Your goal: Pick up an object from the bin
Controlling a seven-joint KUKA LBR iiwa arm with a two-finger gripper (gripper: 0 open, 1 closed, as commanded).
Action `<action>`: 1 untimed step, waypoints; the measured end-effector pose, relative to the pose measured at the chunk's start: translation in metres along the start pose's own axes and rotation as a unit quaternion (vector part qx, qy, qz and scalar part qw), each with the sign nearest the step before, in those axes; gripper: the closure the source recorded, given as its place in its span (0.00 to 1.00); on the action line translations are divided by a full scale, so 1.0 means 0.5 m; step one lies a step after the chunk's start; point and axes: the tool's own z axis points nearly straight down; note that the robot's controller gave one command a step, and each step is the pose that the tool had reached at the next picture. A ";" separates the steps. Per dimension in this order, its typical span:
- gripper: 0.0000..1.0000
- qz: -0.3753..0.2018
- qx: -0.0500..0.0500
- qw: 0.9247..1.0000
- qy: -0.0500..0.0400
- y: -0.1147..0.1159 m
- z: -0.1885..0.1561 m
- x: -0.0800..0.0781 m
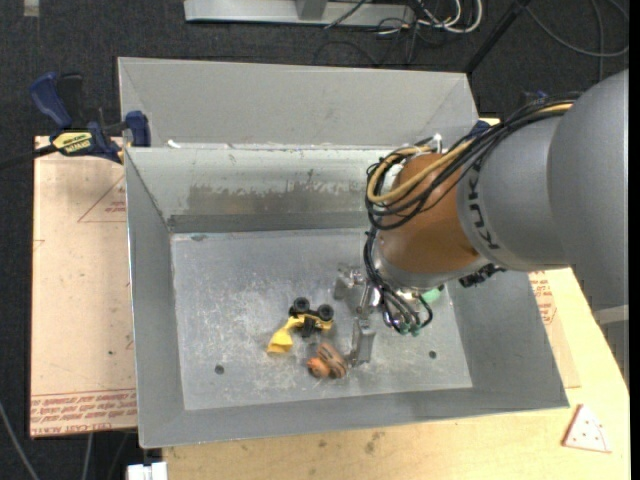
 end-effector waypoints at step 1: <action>0.00 -0.072 0.000 0.997 0.004 0.025 0.003 0.024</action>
Offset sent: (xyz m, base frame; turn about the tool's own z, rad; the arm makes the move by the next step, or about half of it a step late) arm -0.0159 0.0639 -0.0014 -0.0410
